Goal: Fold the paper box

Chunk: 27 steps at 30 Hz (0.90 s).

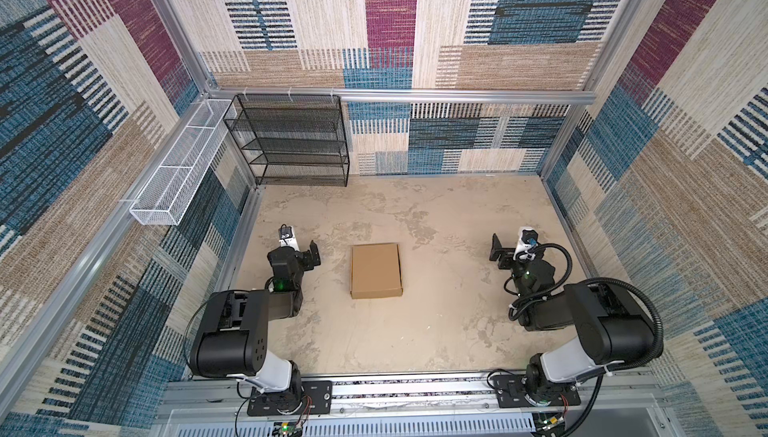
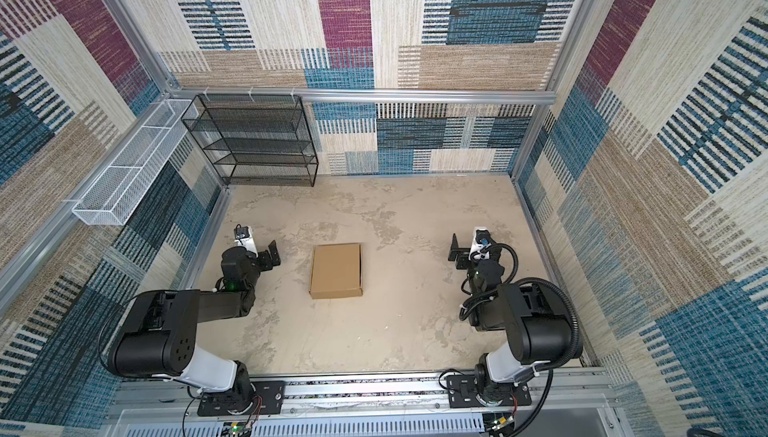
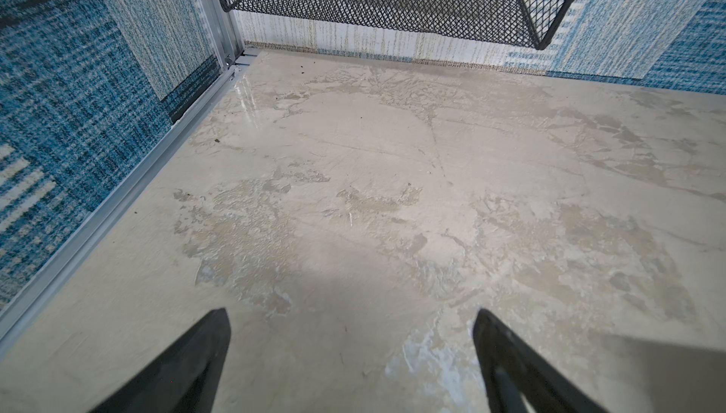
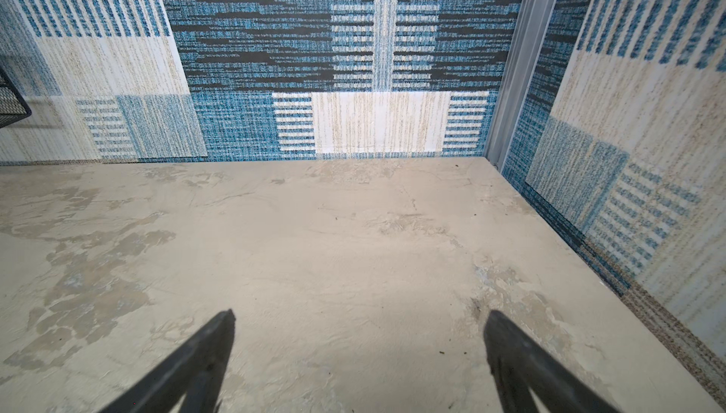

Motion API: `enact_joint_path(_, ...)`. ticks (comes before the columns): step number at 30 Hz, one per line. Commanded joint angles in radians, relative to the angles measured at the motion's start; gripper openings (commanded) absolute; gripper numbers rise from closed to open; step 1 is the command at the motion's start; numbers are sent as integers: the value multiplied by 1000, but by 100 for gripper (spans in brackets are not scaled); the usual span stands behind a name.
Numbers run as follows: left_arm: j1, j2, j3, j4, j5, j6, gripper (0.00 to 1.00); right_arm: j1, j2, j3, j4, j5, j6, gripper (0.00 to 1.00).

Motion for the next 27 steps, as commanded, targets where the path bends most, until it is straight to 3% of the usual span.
enact_joint_path(1, 1, 0, 5, 0, 7, 24, 99, 0, -3, 0, 27, -10, 11, 100)
enact_joint_path(27, 1, 0, 5, 0, 7, 24, 99, -4, 3, 10, 14, -19, 14, 100)
